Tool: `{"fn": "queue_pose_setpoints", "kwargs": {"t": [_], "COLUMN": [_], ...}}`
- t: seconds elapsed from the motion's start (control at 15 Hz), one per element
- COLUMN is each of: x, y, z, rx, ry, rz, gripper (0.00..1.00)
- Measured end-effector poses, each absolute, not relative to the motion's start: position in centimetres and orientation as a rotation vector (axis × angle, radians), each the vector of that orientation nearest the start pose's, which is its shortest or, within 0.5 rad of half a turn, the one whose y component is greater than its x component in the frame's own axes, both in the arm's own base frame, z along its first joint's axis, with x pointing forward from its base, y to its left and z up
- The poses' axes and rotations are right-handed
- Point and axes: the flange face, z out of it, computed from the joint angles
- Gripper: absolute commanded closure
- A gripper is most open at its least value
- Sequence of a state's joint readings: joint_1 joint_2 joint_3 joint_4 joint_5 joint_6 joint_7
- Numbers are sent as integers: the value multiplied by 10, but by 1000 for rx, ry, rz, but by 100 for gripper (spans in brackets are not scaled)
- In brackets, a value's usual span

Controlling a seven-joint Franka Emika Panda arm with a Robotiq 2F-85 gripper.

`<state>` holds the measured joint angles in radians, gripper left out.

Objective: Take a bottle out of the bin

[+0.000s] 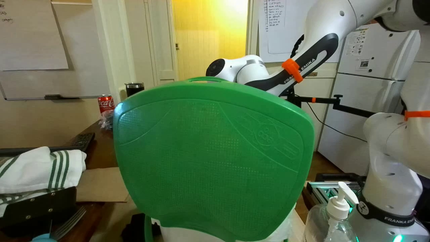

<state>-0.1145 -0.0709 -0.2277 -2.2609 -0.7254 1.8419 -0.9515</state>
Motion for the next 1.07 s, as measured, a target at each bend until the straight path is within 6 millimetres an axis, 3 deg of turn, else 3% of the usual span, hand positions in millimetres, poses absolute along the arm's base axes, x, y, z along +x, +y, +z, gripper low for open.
{"fn": "queue_pose_setpoints", "kwargs": {"t": [0.13,0.6,1.07], "x": [438,452,470], "y": [-210,-206,-202], "z": [381,381,424], "rx": [-2907,-2932,-3115], "ry": [-1488,-1504,-1345], "rz": [1113,1073,792], "gripper": [0,1,0]}}
